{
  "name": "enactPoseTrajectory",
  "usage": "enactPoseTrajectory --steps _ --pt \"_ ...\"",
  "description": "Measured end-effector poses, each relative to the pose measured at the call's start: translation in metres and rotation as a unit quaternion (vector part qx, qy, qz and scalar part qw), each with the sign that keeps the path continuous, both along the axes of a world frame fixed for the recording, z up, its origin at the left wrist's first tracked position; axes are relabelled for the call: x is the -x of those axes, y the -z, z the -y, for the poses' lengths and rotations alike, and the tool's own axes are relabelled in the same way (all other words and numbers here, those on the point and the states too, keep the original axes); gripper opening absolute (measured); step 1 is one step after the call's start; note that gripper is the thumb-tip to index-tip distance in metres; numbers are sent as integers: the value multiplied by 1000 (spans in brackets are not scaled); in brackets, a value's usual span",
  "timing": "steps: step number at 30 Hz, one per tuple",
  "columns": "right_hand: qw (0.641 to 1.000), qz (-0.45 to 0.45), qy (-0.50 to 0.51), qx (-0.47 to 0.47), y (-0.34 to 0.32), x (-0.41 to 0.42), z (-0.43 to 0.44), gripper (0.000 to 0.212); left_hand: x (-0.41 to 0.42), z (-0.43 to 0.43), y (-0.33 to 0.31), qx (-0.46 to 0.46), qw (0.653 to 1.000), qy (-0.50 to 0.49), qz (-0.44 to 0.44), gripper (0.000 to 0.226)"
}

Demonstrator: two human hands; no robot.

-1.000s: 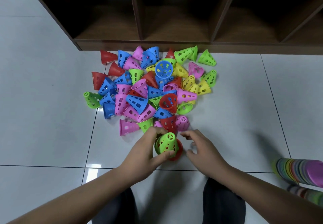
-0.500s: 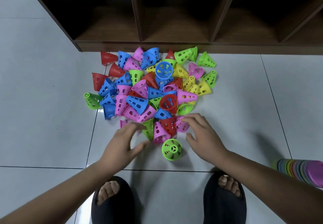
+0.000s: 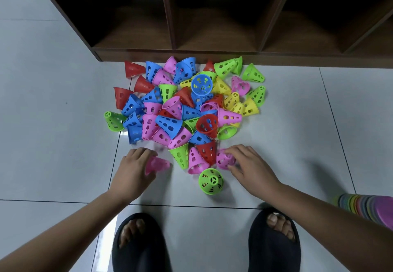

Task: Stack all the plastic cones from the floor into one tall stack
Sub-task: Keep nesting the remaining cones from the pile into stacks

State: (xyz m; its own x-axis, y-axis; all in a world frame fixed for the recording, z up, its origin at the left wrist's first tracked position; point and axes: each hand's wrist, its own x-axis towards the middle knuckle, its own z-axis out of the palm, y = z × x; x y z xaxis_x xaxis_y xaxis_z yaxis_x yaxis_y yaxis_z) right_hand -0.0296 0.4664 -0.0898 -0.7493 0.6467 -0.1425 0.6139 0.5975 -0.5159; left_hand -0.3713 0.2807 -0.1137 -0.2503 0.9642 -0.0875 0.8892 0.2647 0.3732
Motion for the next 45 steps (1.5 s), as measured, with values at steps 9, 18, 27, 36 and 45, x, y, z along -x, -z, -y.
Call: enactPoseTrajectory --steps 9,18,27,36,45 --pt "999 11 26 24 8 -12 9 30 -3 8 5 84 996 12 -15 56" --pt "982 -100 153 55 -39 -4 15 38 -22 -7 -35 -5 991 -55 123 45" --pt "997 -75 -29 22 -59 12 50 50 -63 -24 -77 -79 960 -62 261 50" --pt "988 0 2 153 -24 -2 53 63 -105 -28 -79 -63 953 13 295 49" --pt "955 -34 79 283 -7 -2 57 57 -120 -20 -59 -21 966 115 231 50"
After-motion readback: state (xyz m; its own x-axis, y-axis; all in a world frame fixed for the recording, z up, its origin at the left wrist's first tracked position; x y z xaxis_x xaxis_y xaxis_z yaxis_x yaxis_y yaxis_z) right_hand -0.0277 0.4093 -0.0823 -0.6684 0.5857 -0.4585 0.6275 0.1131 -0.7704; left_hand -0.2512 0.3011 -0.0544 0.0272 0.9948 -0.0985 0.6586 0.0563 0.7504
